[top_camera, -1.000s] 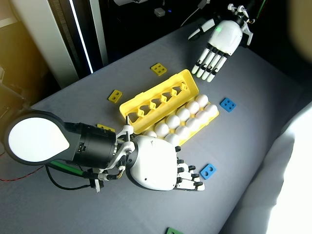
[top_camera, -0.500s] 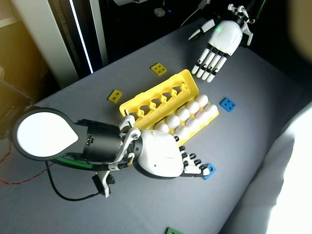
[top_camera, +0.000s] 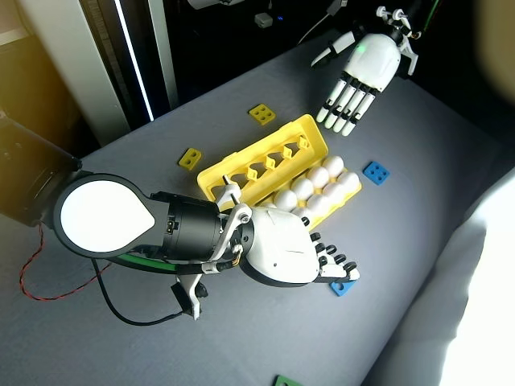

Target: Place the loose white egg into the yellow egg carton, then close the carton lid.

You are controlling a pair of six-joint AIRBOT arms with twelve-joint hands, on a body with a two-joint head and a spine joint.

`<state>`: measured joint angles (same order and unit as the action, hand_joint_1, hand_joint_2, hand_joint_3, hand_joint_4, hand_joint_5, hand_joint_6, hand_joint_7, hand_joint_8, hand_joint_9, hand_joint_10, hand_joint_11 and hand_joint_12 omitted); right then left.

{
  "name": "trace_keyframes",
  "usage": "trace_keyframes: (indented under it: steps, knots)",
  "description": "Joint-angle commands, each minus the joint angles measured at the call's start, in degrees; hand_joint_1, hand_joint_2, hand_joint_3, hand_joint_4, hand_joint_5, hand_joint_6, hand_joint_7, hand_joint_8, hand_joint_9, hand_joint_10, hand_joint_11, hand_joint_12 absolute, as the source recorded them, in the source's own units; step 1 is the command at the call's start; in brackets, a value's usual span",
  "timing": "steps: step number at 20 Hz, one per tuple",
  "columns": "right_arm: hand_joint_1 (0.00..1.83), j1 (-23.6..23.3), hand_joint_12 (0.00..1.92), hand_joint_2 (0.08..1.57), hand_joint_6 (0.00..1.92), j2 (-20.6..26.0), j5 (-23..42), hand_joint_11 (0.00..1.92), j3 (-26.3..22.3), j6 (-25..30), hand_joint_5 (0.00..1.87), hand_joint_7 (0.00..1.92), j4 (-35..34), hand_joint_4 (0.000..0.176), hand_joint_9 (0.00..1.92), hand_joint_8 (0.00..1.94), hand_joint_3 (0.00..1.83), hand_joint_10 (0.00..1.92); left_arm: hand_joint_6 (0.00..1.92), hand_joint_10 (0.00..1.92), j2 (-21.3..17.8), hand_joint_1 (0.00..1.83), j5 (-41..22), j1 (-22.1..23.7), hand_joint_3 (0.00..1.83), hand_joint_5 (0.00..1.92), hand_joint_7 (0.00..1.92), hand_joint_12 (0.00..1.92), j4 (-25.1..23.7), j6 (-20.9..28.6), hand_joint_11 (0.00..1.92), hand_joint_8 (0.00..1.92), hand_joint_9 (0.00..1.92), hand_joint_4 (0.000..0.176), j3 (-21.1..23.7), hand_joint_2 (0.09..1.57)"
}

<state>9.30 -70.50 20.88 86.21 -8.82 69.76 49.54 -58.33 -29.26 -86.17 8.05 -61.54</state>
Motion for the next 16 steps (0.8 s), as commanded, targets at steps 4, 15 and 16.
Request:
trace_keyframes:
  steps: [4, 15, 16]
  knots:
    - [1.01, -0.48, 0.00, 1.11, 0.99, 0.42, 1.98, 0.00, 0.26, 0.01, 0.97, 0.31, -1.82, 0.176, 0.22, 0.01, 0.00, 0.00, 0.00, 0.00, -0.78, 0.00, -2.41, 0.43, 0.00, 0.15, 0.12, 0.27, 3.15, 0.40, 0.00, 0.00, 0.10, 0.000, -0.45, 1.10]
    - [1.02, -0.18, 0.00, 1.08, 0.89, 0.24, 1.76, 0.00, 0.26, 0.02, 1.03, 0.28, -1.88, 0.176, 0.19, 0.00, 0.00, 0.00, 0.00, 0.00, -0.81, 0.00, -2.42, 0.49, 0.00, 0.12, 0.09, 0.18, 3.15, 0.46, 0.00, 0.00, 0.07, 0.000, -0.47, 1.10]
    - [0.93, -0.18, 0.00, 1.00, 0.42, 0.24, 1.74, 0.00, 0.26, 0.02, 0.94, 0.27, -1.92, 0.125, 0.18, 0.00, 0.00, 0.00, 0.00, 0.00, -0.81, 0.00, -2.42, 0.49, 0.00, 0.12, 0.10, 0.18, 3.15, 0.46, 0.00, 0.00, 0.07, 0.000, -0.47, 1.10]
